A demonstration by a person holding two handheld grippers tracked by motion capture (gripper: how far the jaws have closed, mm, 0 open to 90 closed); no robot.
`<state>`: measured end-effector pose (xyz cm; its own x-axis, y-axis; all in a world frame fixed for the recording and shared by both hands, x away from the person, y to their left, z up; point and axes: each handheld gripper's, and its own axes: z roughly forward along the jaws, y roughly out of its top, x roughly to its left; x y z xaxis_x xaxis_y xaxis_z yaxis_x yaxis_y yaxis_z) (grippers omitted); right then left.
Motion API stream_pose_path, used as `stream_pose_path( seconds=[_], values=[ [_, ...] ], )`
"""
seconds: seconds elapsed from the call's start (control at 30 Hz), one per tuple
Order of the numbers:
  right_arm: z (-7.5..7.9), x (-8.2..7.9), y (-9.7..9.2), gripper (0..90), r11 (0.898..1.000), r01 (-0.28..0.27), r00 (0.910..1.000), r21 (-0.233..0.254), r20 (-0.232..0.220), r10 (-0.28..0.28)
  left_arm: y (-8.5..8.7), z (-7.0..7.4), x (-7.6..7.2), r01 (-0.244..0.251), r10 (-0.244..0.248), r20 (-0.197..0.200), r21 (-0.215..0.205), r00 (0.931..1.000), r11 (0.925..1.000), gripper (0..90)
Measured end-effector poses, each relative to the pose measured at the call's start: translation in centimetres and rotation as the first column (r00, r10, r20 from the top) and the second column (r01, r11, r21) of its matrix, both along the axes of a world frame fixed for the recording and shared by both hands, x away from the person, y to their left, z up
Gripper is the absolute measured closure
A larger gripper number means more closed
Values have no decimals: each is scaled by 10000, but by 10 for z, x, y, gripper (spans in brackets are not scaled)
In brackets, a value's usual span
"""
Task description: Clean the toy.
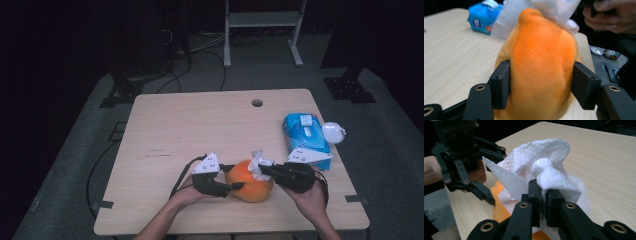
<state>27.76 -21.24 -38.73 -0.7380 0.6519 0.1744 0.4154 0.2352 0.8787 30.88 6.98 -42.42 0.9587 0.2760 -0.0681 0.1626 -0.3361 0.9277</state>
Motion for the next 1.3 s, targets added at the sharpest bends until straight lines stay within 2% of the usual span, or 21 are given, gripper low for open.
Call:
stream_pose_path(
  seconds=[0.17, 0.27, 0.37, 0.47, 0.53, 0.6, 0.63, 0.67, 0.77, 0.83, 0.87, 0.9, 0.93, 0.97, 1.03, 1.1, 1.17, 1.2, 1.23, 1.27, 1.3],
  values=[
    [10, -8, 10, 837, 9997, -175, 9985, -183, 522, 184, 2, 6, -2, 37, -37, 63, -59, 10000, 10000, 391],
    [2, -1, 8, 836, 9991, -135, 9999, -406, 67, 138, 1, 0, 1, 20, -18, -141, 161, 9999, 9999, 348],
    [-12, 5, 2, 836, 9994, -192, 9984, -300, -543, 175, 3, -3, 6, 14, -17, -382, -91, 9993, 10000, 250],
    [-12, 6, -4, 836, 9993, -264, 9968, -282, -758, 242, 6, -5, 11, -111, 93, -740, -234, 9972, 9997, 171],
    [-13, 7, -8, 835, 9989, -391, 9951, -247, -920, 367, 6, -12, 14, -204, 181, -1134, -189, 9934, 9996, 118],
    [-14, 8, -10, 834, 9989, -407, 9948, -236, -946, 383, 5, -16, 15, -208, 189, -1298, -133, 9914, 9997, 92],
    [-14, 8, -12, 834, 9987, -417, 9945, -284, -972, 388, 5, -21, 17, -88, 60, -1630, -161, 9866, 9998, 91],
    [-14, 8, -13, 833, 9989, -362, 9949, -294, -948, 332, 4, -22, 17, -50, 16, -1700, -199, 9854, 9998, 92],
    [-15, 9, -16, 831, 9991, -230, 9954, -365, -943, 195, 2, -20, 11, 680, -685, -1499, -86, 9863, 9976, 167],
    [-14, 10, -20, 831, 9986, -76, 9957, -518, -922, 28, 3, -17, 8, 1196, -1215, -1422, -217, 9824, 9926, 229],
    [-14, 10, -23, 831, 9983, 25, 9957, -583, -924, -79, 3, -17, 8, 1196, -1215, -1422, -217, 9824, 9926, 229],
    [-15, 11, -26, 831, 9986, 82, 9950, -524, -986, -134, 2, -17, 8, 966, -995, -1339, -284, 9860, 9949, 212],
    [-15, 11, -26, 831, 9986, 82, 9950, -524, -986, -134, 2, -17, 8, 966, -995, -1339, -284, 9860, 9949, 171],
    [-16, 11, -29, 831, 9990, 105, 9942, -445, -1066, -152, -3, -21, 10, 533, -523, -1396, 34, 9888, 9986, 131],
    [-15, 11, -28, 831, 9987, -16, 9948, -504, -1022, -36, -8, -27, 10, 438, -429, -1486, 33, 9880, 9990, 78],
    [-14, 10, -25, 831, 9983, -60, 9952, -582, -978, 2, -10, -28, 9, 522, -522, -1451, -39, 9880, 9986, 82],
    [-13, 9, -24, 835, 9980, 3, 9961, -629, -885, -59, -11, -20, 3, 588, -579, -1074, 48, 9925, 9983, 213],
    [-13, 9, -24, 835, 9980, 3, 9961, -629, -885, -59, -11, -20, 3, 588, -579, -1074, 48, 9925, 9983, 268],
    [-9, 7, -23, 843, 9986, 85, 9976, -512, -680, -120, -11, -8, -3, 586, -580, -599, 79, 9965, 9983, 308],
    [-9, 7, -23, 843, 9986, 85, 9976, -512, -680, -120, -11, -8, -3, 586, -580, -599, 79, 9965, 9983, 334],
    [-5, 3, -23, 847, 9990, 218, 9989, -389, -401, -233, -7, 3, -5, 544, -543, -159, 94, 9984, 9985, 352]
  ],
)
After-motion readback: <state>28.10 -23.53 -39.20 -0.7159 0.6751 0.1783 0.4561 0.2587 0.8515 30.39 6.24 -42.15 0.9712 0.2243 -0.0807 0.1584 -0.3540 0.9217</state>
